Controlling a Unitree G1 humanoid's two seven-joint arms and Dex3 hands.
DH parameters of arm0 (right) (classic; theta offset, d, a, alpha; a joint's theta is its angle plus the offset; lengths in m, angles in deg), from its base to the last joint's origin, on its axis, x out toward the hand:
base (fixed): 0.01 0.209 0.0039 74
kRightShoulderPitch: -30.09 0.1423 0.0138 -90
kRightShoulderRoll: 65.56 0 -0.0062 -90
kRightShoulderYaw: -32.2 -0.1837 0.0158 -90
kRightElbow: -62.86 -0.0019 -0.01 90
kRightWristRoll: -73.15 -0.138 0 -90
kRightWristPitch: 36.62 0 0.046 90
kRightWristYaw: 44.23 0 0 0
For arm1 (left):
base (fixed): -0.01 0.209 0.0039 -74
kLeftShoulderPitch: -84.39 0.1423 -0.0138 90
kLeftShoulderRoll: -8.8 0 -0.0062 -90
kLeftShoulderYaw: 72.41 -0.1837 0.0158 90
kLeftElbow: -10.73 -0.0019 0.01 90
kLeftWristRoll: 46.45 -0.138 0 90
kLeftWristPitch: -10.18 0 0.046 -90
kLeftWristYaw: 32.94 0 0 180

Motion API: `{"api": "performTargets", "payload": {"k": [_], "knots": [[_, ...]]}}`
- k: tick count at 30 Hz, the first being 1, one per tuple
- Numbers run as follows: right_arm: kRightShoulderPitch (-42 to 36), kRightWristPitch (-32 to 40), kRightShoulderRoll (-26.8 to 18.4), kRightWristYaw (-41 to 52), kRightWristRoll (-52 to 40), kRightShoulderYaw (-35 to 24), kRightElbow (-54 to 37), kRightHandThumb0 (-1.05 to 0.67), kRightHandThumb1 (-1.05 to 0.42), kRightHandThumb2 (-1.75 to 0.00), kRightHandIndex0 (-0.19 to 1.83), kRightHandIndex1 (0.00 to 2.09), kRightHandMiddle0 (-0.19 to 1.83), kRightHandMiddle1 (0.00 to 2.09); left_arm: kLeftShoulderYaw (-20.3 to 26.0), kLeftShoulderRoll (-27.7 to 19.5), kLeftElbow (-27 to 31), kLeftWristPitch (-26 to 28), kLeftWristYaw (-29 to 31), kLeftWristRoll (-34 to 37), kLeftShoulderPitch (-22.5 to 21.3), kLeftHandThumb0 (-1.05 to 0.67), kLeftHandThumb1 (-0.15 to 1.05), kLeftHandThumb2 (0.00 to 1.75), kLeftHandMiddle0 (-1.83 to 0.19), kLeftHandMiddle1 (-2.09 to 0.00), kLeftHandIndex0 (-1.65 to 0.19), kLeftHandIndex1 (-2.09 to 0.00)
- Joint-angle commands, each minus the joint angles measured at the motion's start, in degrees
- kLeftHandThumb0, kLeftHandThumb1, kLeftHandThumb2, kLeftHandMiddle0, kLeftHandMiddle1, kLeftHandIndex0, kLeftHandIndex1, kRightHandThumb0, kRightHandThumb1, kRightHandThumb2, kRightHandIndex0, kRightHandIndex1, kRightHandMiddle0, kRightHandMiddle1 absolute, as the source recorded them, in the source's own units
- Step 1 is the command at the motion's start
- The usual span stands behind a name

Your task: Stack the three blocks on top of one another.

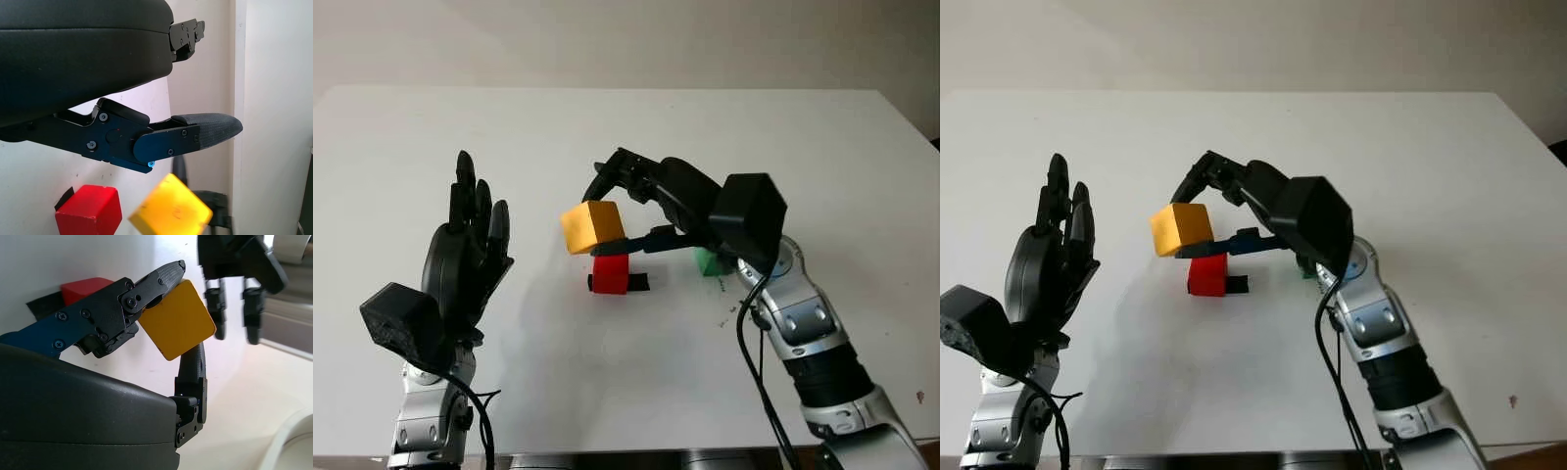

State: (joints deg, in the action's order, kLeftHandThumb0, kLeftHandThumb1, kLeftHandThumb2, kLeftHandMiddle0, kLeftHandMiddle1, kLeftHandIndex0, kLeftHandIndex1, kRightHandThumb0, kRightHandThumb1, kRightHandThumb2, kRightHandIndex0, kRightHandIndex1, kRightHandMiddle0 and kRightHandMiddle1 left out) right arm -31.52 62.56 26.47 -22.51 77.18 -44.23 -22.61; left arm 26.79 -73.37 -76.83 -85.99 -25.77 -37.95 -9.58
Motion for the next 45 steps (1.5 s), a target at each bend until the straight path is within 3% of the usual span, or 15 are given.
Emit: {"api": "performTargets", "payload": {"k": [1, 34, 45], "knots": [[-0.48, -1.08, 0.58, -0.51, 0.66, 0.1, 0.82, -0.38, -0.95, -0.06, 0.17, 0.02, 0.23, 1.73, -0.12, -0.13, 0.1, -0.5, 0.18, -0.29, -0.25, -0.74, 1.05, 0.56, 0.19, -0.04, 0.19, 0.0], [-0.58, -12.12, -2.41, -1.07, 11.13, 0.54, 4.13, -0.37, -0.93, -0.05, 0.22, 0.06, 0.31, 1.57, -0.19, 0.26, 0.25, -0.65, -0.23, -0.02, -0.08, -0.74, 1.05, 0.52, 0.18, -0.06, 0.19, 0.0], [0.01, -10.98, -2.17, -0.71, 10.95, -0.25, 4.41, -0.36, -0.93, -0.06, 0.23, 0.06, 0.28, 1.57, -0.31, 0.03, 0.32, -0.73, -0.18, -0.35, -0.09, -0.74, 1.05, 0.52, 0.18, -0.06, 0.19, 0.0]]}}
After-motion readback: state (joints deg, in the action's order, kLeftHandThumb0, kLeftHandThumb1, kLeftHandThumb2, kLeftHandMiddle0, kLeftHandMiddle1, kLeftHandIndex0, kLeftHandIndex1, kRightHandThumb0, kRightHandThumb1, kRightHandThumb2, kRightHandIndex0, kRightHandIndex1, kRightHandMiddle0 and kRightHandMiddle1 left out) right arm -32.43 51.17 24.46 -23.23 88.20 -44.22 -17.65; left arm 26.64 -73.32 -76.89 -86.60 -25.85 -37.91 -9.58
